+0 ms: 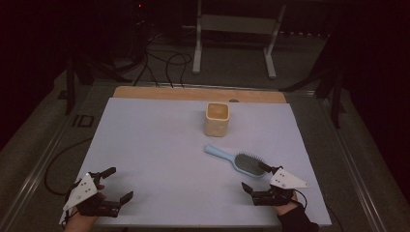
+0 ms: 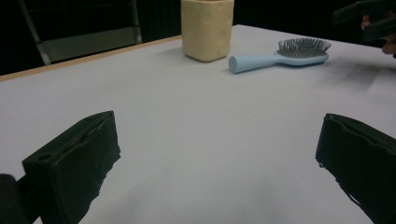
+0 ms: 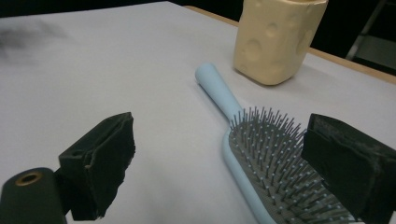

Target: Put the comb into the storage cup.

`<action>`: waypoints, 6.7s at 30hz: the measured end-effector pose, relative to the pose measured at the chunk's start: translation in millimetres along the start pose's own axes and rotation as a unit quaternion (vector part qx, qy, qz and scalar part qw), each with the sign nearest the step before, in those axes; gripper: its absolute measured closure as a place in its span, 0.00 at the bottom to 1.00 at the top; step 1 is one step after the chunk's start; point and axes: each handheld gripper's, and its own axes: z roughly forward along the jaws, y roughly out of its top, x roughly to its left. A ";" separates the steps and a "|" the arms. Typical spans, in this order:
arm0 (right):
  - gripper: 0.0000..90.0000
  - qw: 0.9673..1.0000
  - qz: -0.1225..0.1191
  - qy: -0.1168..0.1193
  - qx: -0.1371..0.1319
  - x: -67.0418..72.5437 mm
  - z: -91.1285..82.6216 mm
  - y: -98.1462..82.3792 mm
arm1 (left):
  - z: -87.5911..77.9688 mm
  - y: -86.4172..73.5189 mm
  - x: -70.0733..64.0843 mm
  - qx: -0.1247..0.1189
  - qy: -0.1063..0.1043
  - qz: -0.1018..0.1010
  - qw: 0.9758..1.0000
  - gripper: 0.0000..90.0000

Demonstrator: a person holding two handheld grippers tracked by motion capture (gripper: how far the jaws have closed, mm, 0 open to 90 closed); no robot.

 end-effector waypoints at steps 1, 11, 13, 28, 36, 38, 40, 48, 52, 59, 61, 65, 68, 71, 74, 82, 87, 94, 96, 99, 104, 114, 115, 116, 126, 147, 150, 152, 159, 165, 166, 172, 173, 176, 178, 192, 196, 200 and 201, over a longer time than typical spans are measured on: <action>0.10 1.000 0.001 0.002 0.002 0.3 -0.2 1.3 | 0.0 0.0 0.0 0.000 0.000 0.000 1.000 0.00; 0.10 1.000 -0.010 0.002 0.005 7.3 -3.5 17.3 | 0.1 0.6 -0.5 -0.002 -0.003 0.000 1.000 0.00; 0.10 1.000 -0.020 -0.001 0.008 8.8 -5.6 26.6 | 0.9 0.1 -1.1 0.001 -0.005 0.002 1.000 0.00; 0.10 0.999 -0.047 -0.008 -0.010 -0.6 -8.9 73.2 | 0.8 0.1 -0.9 -0.002 -0.006 0.001 1.000 0.00; 0.10 0.998 -0.054 0.004 -0.009 -3.9 6.5 95.9 | 0.1 0.6 -0.9 -0.004 -0.007 0.002 1.000 0.00; 0.10 0.998 -0.057 0.008 -0.007 -4.8 11.8 100.8 | 0.1 0.4 -1.0 -0.003 -0.007 0.001 1.000 0.00; 0.10 0.998 -0.057 0.012 -0.004 -5.6 17.6 105.2 | 0.0 0.6 -1.2 -0.004 -0.007 0.002 1.000 0.00; 0.10 0.999 -0.046 0.025 0.004 -8.0 44.5 115.8 | -0.1 0.4 -1.7 -0.004 -0.008 0.002 1.000 0.00; 0.10 0.999 -0.034 0.023 0.008 -11.4 59.0 115.4 | -0.2 0.6 -1.8 -0.005 -0.009 0.002 1.000 0.00; 0.14 0.999 -0.010 0.028 0.025 -18.7 81.3 109.5 | 0.1 0.4 -1.4 -0.004 -0.009 0.001 1.000 0.00; 0.15 0.999 -0.004 0.029 0.037 -21.1 87.5 107.4 | -0.1 0.5 -1.3 -0.005 -0.008 0.001 1.000 0.00; 0.18 0.998 0.002 0.024 0.059 -23.7 99.0 103.0 | -0.1 0.4 -1.4 -0.005 -0.009 0.001 1.000 0.00; 0.22 0.997 -0.004 0.022 0.075 -25.6 106.9 99.8 | -0.1 0.3 -1.3 -0.004 -0.010 0.001 1.000 0.00; 0.28 0.996 0.001 0.020 0.085 -27.8 113.9 97.5 | 0.0 0.2 -1.2 -0.004 -0.010 0.001 1.000 0.00; 0.39 0.995 -0.001 0.020 0.097 -29.8 120.5 95.7 | 0.1 0.1 -1.4 -0.005 -0.010 0.001 1.000 0.00; 0.63 0.992 0.007 0.015 0.128 -34.2 139.6 89.9 | 0.0 0.0 -0.9 -0.005 -0.012 0.000 1.000 0.00; 0.83 0.989 0.000 0.008 0.147 -33.4 149.2 87.1 | 0.2 -0.1 -1.2 -0.004 -0.012 0.000 1.000 0.00; 1.00 0.982 -0.007 -0.012 0.189 -28.9 164.5 84.3 | 0.1 -0.2 -1.5 -0.005 -0.012 -0.001 1.000 0.00; 1.00 0.980 -0.010 -0.015 0.197 -28.6 166.8 83.8 | 0.1 -0.2 -1.3 -0.004 -0.012 0.000 1.000 0.00; 1.00 0.975 -0.011 -0.019 0.220 -25.8 174.9 81.3 | 0.1 -0.3 -1.2 -0.004 -0.012 0.000 1.000 0.00; 1.00 0.967 -0.014 -0.033 0.253 -22.5 184.1 79.0 | 0.2 -0.4 -1.7 -0.003 -0.012 0.000 1.000 0.00; 1.00 0.962 -0.010 -0.032 0.272 -18.6 189.3 75.8 | -0.6 -0.4 -1.7 -0.003 -0.013 0.000 1.000 0.00; 1.00 0.962 -0.006 -0.031 0.273 -17.9 188.4 75.7 | -0.4 -0.4 -1.7 -0.003 -0.013 0.000 1.000 0.00; 1.00 0.962 -0.005 -0.028 0.273 -17.5 187.7 75.7 | -0.3 -0.4 -1.8 -0.003 -0.013 0.000 1.000 0.00; 1.00 0.961 0.001 -0.012 0.276 -7.8 182.5 72.9 | -0.2 -0.5 -2.1 -0.002 -0.013 0.000 1.000 0.00; 1.00 0.961 0.002 0.043 0.272 25.3 151.4 63.0 | 0.1 -0.6 -2.3 -0.002 -0.015 -0.001 1.000 0.00; 1.00 0.961 0.000 0.051 0.273 30.9 139.2 58.0 | 0.2 -0.5 -2.4 -0.002 -0.016 -0.001 1.000 0.00; 1.00 0.960 -0.003 0.051 0.275 32.4 136.2 56.8 | 0.3 -0.5 -2.3 -0.002 -0.016 -0.001 1.000 0.00; 1.00 0.957 -0.009 0.067 0.282 40.5 114.7 47.9 | 0.4 -0.5 -2.3 -0.001 -0.016 -0.001 1.000 0.00; 1.00 0.955 -0.014 0.070 0.289 41.7 103.4 42.9 | 0.5 -0.6 -2.2 -0.003 -0.016 -0.002 1.000 0.00; 1.00 0.954 -0.016 0.070 0.292 41.4 101.2 42.2 | 0.6 -0.6 -2.2 -0.003 -0.016 -0.002 1.000 0.00; 1.00 0.951 -0.026 0.066 0.301 38.9 84.9 37.6 | 1.3 -0.9 -2.1 0.000 -0.017 0.000 1.000 0.00; 1.00 0.951 -0.026 0.066 0.301 38.9 84.9 37.6 | 1.3 -0.9 -2.1 0.000 -0.017 0.000 1.000 0.00; 1.00 0.949 -0.025 0.070 0.307 36.1 75.6 34.1 | 0.9 -0.6 -2.3 0.000 -0.016 0.000 1.000 0.00; 1.00 0.948 -0.025 0.070 0.309 34.9 70.2 31.7 | 1.1 -0.7 -2.1 0.000 -0.016 -0.001 1.000 0.00; 1.00 0.944 -0.009 0.053 0.326 19.4 36.1 17.1 | 1.5 -0.6 -2.3 0.001 -0.015 0.001 1.000 0.00; 1.00 0.943 -0.002 0.040 0.330 12.3 24.8 12.1 | 1.3 -0.4 -2.6 0.000 -0.014 0.001 1.000 0.00; 1.00 0.943 0.004 0.025 0.333 3.7 15.0 7.6 | 1.6 -0.5 -2.5 -0.001 -0.015 0.000 1.000 0.00; 1.00 0.942 0.006 0.020 0.335 0.8 12.4 6.5 | 1.7 -0.5 -2.6 0.000 -0.015 0.001 1.000 0.00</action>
